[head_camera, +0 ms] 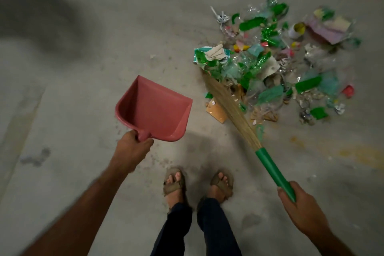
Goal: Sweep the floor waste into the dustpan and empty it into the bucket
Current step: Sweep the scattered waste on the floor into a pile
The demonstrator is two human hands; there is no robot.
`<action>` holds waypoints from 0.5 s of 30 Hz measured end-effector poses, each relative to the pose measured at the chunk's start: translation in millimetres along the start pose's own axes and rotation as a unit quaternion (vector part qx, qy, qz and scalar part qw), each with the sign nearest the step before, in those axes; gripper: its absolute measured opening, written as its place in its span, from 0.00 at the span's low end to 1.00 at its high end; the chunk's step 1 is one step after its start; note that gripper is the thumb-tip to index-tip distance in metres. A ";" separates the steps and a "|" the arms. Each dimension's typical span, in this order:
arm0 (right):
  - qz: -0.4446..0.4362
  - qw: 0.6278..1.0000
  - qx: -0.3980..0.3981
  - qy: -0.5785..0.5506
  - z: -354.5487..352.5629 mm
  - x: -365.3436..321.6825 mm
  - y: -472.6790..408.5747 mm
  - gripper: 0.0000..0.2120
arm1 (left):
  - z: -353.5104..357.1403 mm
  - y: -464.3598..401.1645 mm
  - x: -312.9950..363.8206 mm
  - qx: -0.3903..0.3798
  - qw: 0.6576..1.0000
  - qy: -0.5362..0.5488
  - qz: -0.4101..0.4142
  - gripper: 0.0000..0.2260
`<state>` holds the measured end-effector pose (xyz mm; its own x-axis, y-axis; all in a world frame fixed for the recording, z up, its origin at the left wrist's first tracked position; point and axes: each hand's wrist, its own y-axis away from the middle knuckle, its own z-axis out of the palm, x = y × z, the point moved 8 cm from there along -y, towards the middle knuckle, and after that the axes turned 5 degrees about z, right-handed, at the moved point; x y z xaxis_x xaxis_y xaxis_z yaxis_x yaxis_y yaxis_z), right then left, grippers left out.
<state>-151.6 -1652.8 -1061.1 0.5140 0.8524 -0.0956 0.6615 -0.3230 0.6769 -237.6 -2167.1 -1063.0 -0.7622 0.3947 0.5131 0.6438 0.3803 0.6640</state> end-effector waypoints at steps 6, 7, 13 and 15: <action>0.026 0.997 -0.072 0.019 39.4 17.8 50.7 0.11 | -5.3 -6.1 -12.8 0.007 0.999 -0.030 0.010 0.04; 0.021 0.996 -0.075 0.039 43.1 19.4 48.0 0.12 | -4.9 -5.1 -15.6 0.008 0.999 -0.034 0.010 0.04; 0.091 0.990 -0.011 0.104 13.7 34.8 3.7 0.18 | 8.6 -1.9 -15.4 -0.020 0.998 -0.052 0.021 0.04; 0.103 0.990 0.005 0.095 -5.4 40.8 -3.9 0.18 | 16.9 -1.7 -4.8 -0.036 0.997 -0.053 0.032 0.04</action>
<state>-136.1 -1614.6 -1063.7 0.5267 0.8299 0.1837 0.5587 -0.5009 0.6611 -233.9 -2155.5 -1075.7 -0.7058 0.5041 0.4977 0.6815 0.2913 0.6714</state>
